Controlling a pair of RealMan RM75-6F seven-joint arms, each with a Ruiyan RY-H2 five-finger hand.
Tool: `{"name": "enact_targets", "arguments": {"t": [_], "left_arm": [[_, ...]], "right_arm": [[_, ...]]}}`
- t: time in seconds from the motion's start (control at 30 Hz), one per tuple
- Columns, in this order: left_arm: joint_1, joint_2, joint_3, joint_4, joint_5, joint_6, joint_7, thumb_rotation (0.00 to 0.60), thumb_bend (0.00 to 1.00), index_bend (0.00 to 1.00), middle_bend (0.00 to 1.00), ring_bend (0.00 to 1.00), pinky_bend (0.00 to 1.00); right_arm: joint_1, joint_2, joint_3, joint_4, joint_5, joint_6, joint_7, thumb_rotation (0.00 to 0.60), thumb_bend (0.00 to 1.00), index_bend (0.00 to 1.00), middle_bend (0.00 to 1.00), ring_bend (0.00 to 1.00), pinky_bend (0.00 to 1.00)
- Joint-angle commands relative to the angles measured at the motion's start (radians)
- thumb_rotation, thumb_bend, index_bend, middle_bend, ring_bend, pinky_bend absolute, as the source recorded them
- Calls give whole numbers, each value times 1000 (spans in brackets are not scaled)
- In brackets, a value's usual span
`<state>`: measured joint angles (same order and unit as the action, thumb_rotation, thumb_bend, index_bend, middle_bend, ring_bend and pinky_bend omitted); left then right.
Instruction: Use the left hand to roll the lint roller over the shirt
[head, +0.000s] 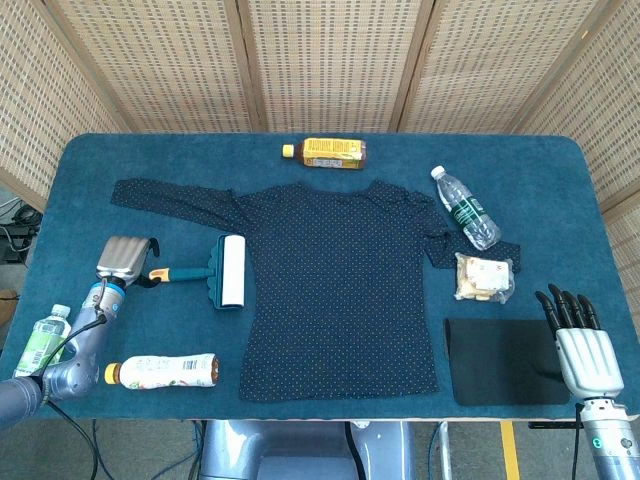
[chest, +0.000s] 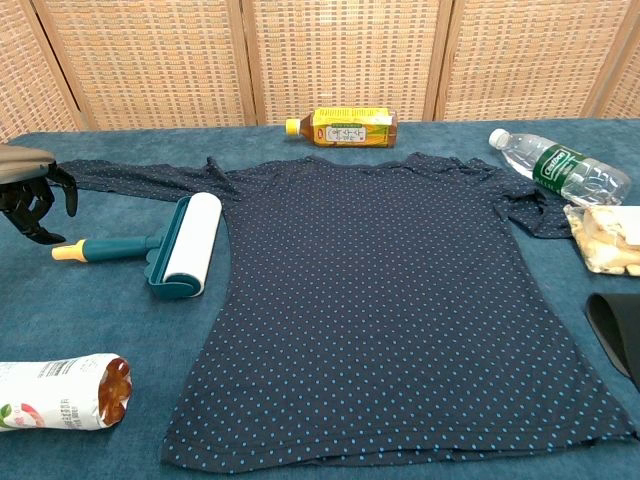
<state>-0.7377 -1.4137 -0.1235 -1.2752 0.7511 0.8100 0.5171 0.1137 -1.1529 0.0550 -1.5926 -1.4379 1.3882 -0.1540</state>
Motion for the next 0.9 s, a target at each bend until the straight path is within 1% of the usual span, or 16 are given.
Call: {"name": "enact_targets", "arguments": {"t": [0.03, 0.43, 0.77, 0.9], "left_arm": [[-8, -24, 3, 17, 5, 13, 6, 600, 262, 419, 723, 636, 718], [-26, -90, 16, 59, 25, 21, 25, 600, 262, 428, 723, 636, 718], [-36, -146, 27, 105, 16, 6, 40, 600, 262, 434, 723, 636, 718], [-38, -159, 30, 115, 14, 2, 45, 600, 280, 466, 723, 636, 718]], "right_arm": [[0, 1, 1, 2, -1, 1, 5, 600, 65, 0, 0, 0, 0], [-1, 1, 4, 12, -6, 9, 26, 600, 64, 0, 0, 0, 0], [0, -1, 2, 17, -8, 7, 36, 600, 65, 0, 0, 0, 0], [0, -2, 3, 19, -9, 8, 39, 600, 65, 0, 0, 0, 0]]}}
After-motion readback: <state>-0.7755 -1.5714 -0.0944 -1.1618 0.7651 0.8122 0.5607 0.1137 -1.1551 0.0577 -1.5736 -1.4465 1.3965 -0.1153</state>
